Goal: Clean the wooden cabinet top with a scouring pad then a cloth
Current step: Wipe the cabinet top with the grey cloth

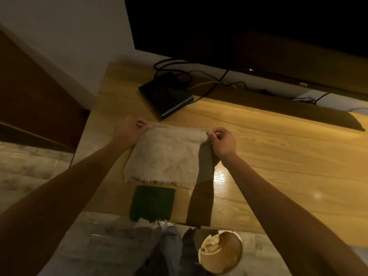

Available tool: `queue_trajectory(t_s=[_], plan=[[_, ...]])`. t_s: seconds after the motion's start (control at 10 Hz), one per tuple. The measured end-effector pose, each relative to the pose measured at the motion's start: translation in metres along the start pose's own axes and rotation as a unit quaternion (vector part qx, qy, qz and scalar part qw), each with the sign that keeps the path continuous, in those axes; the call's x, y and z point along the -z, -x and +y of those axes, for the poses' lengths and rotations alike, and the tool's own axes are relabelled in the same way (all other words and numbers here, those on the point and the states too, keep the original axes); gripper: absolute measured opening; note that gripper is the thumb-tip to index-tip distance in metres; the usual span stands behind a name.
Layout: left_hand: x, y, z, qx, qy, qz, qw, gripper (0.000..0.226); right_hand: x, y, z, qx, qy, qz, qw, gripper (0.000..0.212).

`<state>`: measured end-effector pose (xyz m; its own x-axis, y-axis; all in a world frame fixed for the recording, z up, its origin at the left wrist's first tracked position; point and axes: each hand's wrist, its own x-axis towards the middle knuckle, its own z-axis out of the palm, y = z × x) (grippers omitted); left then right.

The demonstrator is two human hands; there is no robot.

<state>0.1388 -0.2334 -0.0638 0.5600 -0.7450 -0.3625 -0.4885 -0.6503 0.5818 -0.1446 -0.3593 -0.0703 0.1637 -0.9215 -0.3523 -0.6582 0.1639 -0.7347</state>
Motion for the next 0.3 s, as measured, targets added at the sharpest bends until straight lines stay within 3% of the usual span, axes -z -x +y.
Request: queue_trajectory(t_s=[0.1, 0.3], plan=[[-0.0093, -0.0078, -0.0056, 0.000, 0.000, 0.018, 1.000, 0.021, -0.0092, -0.0070, 0.0013, -0.007, 0.036, 0.026, 0.999, 0.013], [-0.0092, -0.0020, -0.0140, -0.038, -0.075, 0.072, 0.994, 0.044, -0.0024, 0.0014, 0.0018, 0.016, 0.081, 0.037, 0.996, 0.031]])
